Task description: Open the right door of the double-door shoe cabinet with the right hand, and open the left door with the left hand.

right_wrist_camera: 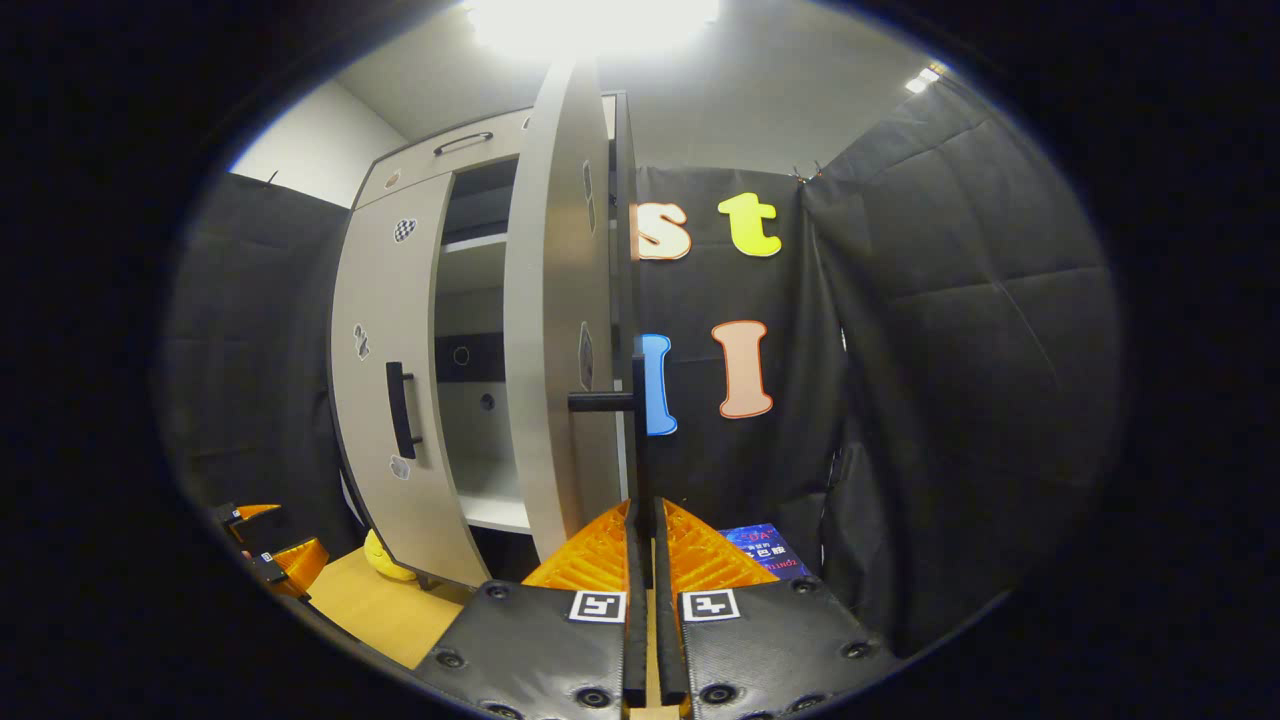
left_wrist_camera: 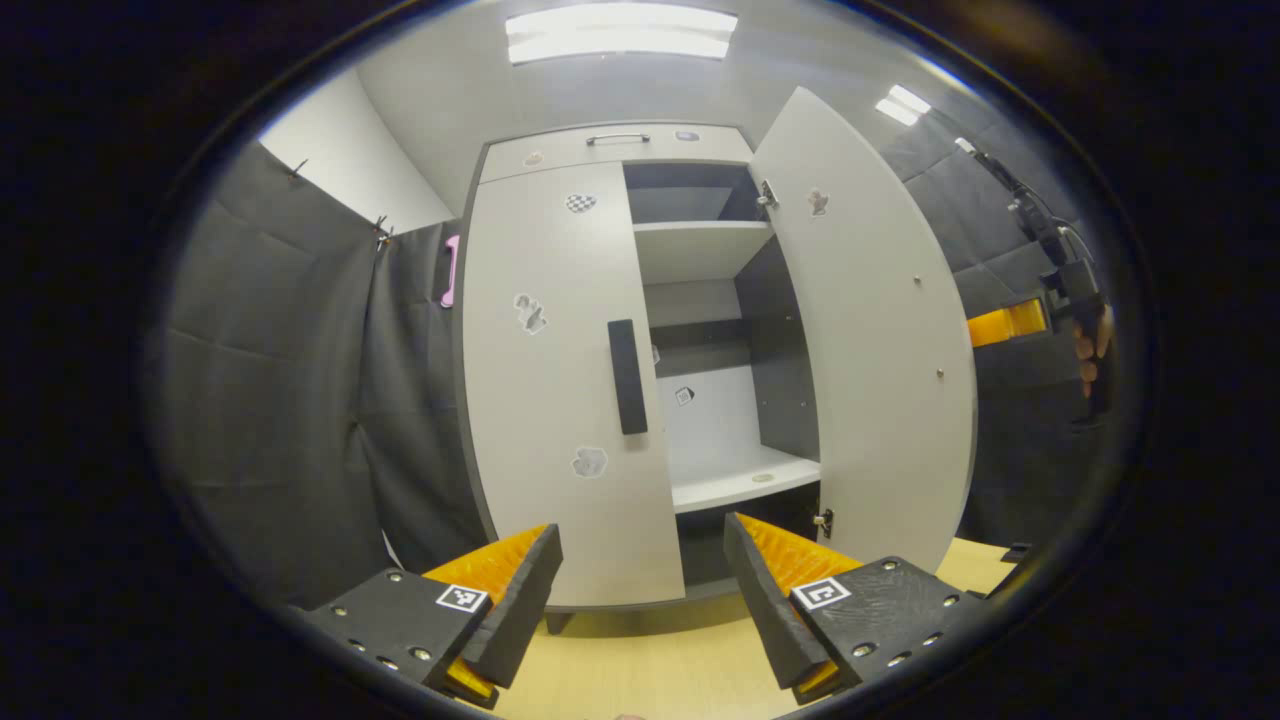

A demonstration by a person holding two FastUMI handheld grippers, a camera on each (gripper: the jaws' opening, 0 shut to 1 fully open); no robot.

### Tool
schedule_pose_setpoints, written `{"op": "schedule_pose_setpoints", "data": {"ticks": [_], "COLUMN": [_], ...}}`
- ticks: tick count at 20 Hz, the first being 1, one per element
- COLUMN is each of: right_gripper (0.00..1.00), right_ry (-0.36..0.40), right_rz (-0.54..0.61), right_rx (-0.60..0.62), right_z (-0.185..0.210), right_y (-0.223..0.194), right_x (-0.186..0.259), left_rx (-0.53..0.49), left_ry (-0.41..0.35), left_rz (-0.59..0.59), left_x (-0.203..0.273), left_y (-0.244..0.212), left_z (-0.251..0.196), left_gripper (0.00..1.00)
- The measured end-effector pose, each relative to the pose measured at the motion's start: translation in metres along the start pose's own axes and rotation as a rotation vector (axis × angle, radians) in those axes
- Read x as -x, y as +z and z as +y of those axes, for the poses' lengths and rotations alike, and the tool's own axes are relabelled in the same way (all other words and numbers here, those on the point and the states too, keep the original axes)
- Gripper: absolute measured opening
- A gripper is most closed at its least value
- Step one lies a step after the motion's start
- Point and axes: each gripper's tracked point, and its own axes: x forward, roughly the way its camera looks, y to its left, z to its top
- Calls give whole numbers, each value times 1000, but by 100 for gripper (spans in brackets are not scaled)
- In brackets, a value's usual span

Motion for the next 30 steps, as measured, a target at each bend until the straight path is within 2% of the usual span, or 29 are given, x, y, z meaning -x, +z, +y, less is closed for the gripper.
{"op": "schedule_pose_setpoints", "data": {"ticks": [1, 2, 5, 7, 10, 11, 12, 13, 20, 30], "right_gripper": [0, 7, 12, 45, 96, 100, 96, 100, 100, 100], "right_ry": [-9, -18, -64, -69, -127, -149, -164, -176, -254, -336], "right_rz": [-5, -9, -31, -32, -33, -30, -27, -23, 19, 73], "right_rx": [-4, -3, 17, 35, 73, 77, 75, 70, 29, -22], "right_z": [-3, -9, -23, -28, -44, -50, -53, -56, -79, -98], "right_y": [1, 0, 3, 1, -6, -8, -9, -12, -27, -42], "right_x": [6, 8, 23, 33, 46, 49, 53, 55, 70, 86], "left_rx": [2, 10, 42, 55, 62, 61, 60, 58, 31, 26], "left_ry": [-5, -9, -17, -10, 7, 11, 15, 20, 43, 39], "left_rz": [-5, -10, -26, -37, -53, -55, -58, -55, -58, -22], "left_x": [-6, -14, -39, -53, -79, -88, -96, -104, -168, -230], "left_y": [3, 8, 25, 35, 48, 51, 54, 57, 77, 77], "left_z": [0, 1, 7, 11, 22, 25, 28, 31, 47, 43], "left_gripper": [94, 94, 95, 94, 94, 94, 94, 94, 94, 94]}}
